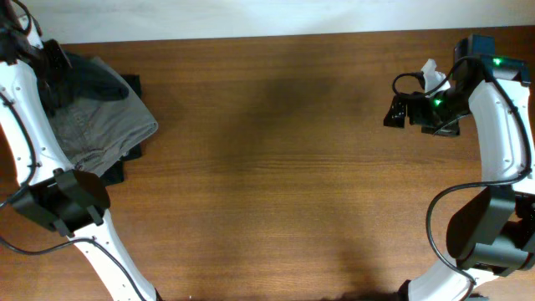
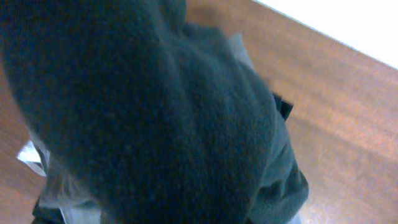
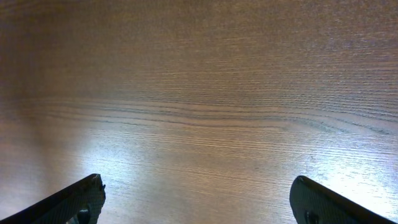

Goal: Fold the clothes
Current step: 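Lower the black bundle onto the grey clothes stack and release it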

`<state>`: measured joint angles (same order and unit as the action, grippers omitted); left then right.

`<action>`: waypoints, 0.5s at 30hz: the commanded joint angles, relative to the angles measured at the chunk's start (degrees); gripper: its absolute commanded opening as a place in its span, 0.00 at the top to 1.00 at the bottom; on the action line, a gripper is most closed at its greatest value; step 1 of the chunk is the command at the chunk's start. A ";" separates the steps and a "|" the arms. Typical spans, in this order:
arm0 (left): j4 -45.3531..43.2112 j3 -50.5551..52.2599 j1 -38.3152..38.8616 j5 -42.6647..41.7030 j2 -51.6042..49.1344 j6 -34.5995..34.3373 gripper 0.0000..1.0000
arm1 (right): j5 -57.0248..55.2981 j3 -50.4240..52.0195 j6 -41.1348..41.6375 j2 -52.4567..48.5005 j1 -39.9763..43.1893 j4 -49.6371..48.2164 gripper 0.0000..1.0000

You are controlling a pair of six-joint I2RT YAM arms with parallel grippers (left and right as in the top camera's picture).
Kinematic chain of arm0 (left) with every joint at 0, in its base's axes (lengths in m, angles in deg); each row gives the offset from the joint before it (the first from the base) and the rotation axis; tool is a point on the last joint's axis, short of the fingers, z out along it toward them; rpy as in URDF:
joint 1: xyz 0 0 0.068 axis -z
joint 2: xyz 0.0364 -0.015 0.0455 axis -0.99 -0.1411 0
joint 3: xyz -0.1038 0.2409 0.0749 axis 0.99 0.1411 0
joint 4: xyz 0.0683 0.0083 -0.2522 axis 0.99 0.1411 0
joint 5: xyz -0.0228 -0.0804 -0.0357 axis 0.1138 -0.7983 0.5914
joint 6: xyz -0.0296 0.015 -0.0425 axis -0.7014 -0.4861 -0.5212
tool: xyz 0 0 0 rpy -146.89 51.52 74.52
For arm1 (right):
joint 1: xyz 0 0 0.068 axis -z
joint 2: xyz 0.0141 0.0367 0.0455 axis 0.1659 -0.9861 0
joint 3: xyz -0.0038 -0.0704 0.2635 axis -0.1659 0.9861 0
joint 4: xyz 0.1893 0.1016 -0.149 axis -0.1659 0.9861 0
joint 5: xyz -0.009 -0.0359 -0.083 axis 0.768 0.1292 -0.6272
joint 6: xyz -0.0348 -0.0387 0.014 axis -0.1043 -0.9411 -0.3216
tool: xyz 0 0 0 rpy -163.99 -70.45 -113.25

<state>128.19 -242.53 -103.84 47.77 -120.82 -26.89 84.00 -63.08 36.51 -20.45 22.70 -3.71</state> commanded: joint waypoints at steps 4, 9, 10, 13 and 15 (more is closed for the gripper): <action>5.25 -0.79 -0.76 0.22 -1.14 -2.47 0.99 | -0.50 0.22 0.04 -0.33 0.39 0.02 0.01; 10.75 -0.79 -2.64 0.24 -1.95 -8.02 0.99 | -0.50 0.22 0.04 -0.31 0.39 0.02 0.01; 11.56 -0.79 -3.10 0.22 -1.99 -8.20 0.99 | -0.50 0.22 0.04 -0.33 0.39 0.02 0.01; 14.27 -0.79 -4.52 0.15 -1.99 -8.17 0.79 | -0.50 0.22 0.04 -0.33 0.39 0.02 0.01; 16.31 -0.79 -5.33 -0.85 -1.99 -8.17 0.27 | -0.50 0.22 0.04 -0.33 0.39 0.02 0.01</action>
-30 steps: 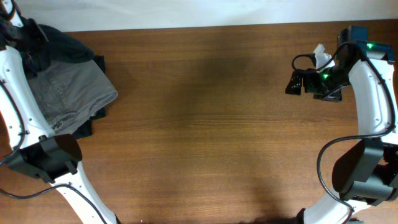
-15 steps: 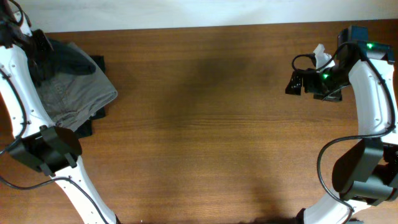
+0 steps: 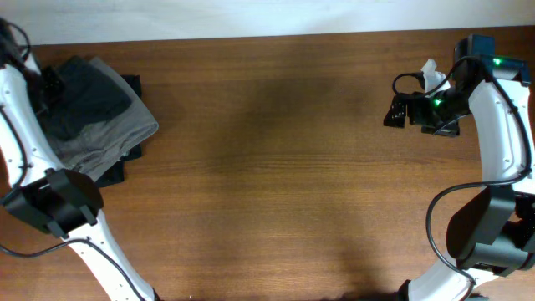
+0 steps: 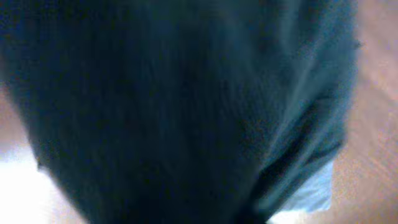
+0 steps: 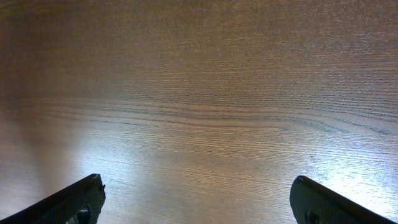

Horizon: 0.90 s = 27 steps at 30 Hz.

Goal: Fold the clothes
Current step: 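Lower the black bundle onto the grey clothes stack and release it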

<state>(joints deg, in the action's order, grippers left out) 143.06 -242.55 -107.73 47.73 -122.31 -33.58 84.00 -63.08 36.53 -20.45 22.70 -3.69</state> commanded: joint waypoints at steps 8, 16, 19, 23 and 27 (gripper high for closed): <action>3.34 -0.81 -3.13 -18.29 -0.15 1.79 0.13 | -0.50 0.22 0.02 -0.33 0.39 0.00 0.01; 2.36 -0.79 -3.56 -15.56 -0.87 3.32 0.99 | -0.50 0.22 0.02 -0.33 0.39 0.00 0.01; 2.32 -0.79 -3.56 -15.10 -1.95 3.30 0.99 | -0.50 0.22 0.02 -0.33 0.39 0.00 0.01; 2.80 -0.79 -3.56 -14.51 -5.05 5.01 0.99 | -0.50 0.22 0.02 -0.33 0.39 0.00 0.01; 3.37 -0.79 -4.04 -13.92 -8.57 5.51 0.99 | -0.50 0.22 0.02 -0.33 0.39 0.00 0.01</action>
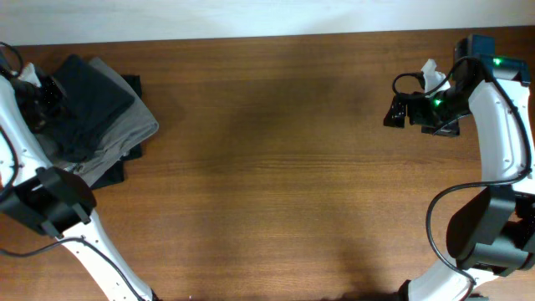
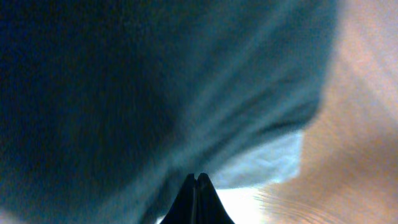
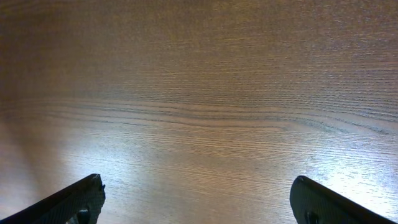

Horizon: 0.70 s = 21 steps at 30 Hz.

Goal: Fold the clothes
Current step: 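Lower the black bundle onto the grey clothes stack and release it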

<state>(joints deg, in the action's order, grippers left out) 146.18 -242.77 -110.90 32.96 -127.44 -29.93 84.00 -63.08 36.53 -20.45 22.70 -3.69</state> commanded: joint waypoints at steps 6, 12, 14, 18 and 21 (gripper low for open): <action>-0.26 -0.59 -1.38 -1.27 -5.64 1.84 0.99 | -0.50 0.22 0.02 -0.33 0.39 0.00 0.01; -0.68 -5.57 -1.95 -5.35 -3.43 3.08 0.99 | -0.50 0.22 0.02 -0.33 0.39 0.00 0.01; -0.59 -8.96 -2.64 -5.35 -2.62 3.06 1.00 | -0.50 0.22 0.02 -0.33 0.39 0.00 0.01; 0.02 -14.91 -4.79 -5.35 -1.99 2.84 0.99 | -0.50 0.22 0.02 -0.33 0.39 0.00 0.01; -0.17 -16.00 -6.62 -5.33 -1.99 2.56 0.99 | -0.50 0.22 0.02 -0.33 0.39 0.00 0.01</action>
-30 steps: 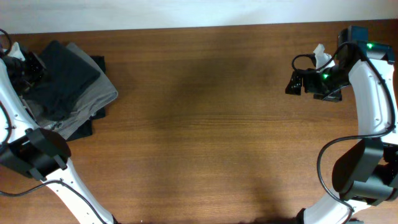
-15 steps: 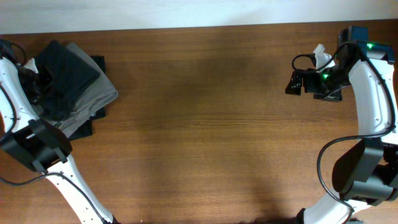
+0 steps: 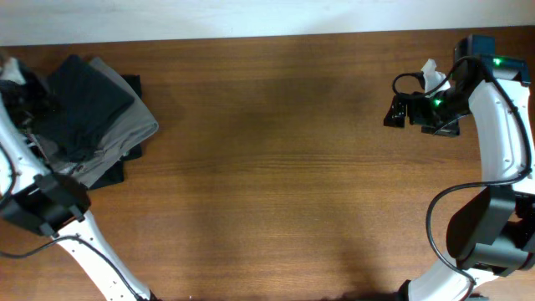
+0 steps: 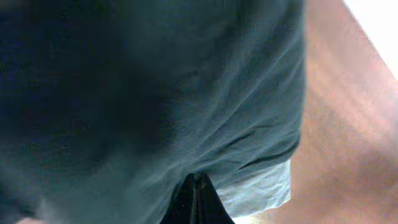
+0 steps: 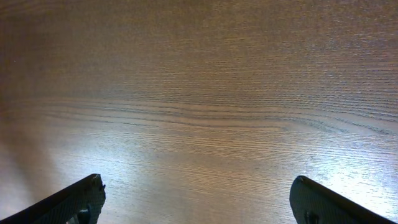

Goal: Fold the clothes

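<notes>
A dark teal folded garment (image 3: 88,100) lies on top of a grey garment (image 3: 132,132) in a pile at the table's far left. In the left wrist view the dark garment (image 4: 155,93) fills most of the frame, with a pale corner of the grey garment (image 4: 264,186) under it. My left gripper (image 3: 40,104) is at the pile's left edge. Its fingers (image 4: 196,193) are pressed together with no cloth showing between them. My right gripper (image 3: 394,111) hangs open over bare wood at the back right, fingertips (image 5: 84,196) wide apart, nothing between them.
Black fabric (image 3: 132,84) sticks out from under the pile at its back and front. The wooden table (image 3: 276,167) stretches between the two arms. Its back edge meets a white wall close behind the pile.
My left gripper has shifted a little further left at the pile's edge, still shut. The left wrist view now shows more bare table beside the garments. The right arm has not moved.
First my left arm lay over the back left of the pile and the dark garment covered the wrist camera. Later the arm stood further left. By 0.7 s ago the dark garment lay flat on the grey one, shut fingertips in view. It lies there now.
</notes>
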`<state>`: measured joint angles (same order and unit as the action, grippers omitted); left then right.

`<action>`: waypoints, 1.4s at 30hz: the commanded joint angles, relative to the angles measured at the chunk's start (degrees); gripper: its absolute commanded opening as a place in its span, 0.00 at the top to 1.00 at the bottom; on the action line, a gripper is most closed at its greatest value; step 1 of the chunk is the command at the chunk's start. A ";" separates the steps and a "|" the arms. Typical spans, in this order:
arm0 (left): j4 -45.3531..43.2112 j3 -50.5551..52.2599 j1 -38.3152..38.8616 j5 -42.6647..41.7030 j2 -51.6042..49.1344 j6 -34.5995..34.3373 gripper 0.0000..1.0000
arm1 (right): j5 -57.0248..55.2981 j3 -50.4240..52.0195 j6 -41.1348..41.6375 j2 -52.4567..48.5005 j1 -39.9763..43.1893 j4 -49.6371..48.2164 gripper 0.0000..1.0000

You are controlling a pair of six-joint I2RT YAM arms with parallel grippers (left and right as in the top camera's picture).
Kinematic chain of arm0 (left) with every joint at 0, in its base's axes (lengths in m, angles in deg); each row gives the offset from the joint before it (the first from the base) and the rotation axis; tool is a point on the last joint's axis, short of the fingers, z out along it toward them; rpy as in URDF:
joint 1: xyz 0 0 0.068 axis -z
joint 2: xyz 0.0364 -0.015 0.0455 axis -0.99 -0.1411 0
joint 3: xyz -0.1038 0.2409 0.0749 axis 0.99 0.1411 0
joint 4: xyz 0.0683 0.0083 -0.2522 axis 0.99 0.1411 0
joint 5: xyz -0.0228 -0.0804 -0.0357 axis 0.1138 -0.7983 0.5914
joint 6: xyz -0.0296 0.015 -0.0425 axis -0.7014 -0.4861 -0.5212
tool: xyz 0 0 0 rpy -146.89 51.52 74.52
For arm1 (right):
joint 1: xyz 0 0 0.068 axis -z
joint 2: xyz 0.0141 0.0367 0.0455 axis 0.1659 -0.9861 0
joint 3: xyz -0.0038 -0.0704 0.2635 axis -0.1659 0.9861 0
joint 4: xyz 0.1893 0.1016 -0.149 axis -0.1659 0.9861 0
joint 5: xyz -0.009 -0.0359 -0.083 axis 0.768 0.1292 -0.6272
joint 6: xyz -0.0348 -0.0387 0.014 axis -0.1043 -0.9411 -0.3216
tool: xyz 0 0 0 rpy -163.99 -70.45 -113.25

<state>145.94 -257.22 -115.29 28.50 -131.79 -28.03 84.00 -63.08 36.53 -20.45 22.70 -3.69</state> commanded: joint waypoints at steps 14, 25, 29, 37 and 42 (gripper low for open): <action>-4.52 2.27 -4.44 5.99 -2.69 0.70 0.95 | -0.50 0.22 0.02 -0.33 0.39 0.00 0.01; -8.02 2.38 -4.90 6.56 -3.78 0.70 0.99 | -0.50 0.22 0.02 -0.33 0.39 0.00 0.01; -8.26 1.99 -5.11 6.47 -3.74 0.68 1.00 | -0.50 0.22 0.02 -0.33 0.39 0.00 0.01; -6.58 -4.50 -3.65 5.60 0.52 -2.29 1.00 | -0.50 0.22 0.02 -0.33 0.39 0.00 0.01; -5.97 -9.62 0.00 5.62 5.53 -4.48 1.00 | -0.50 0.22 0.02 -0.33 0.39 0.00 0.01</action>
<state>139.91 -263.08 -118.14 34.35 -133.10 -30.52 84.00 -63.08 36.53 -20.45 22.70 -3.71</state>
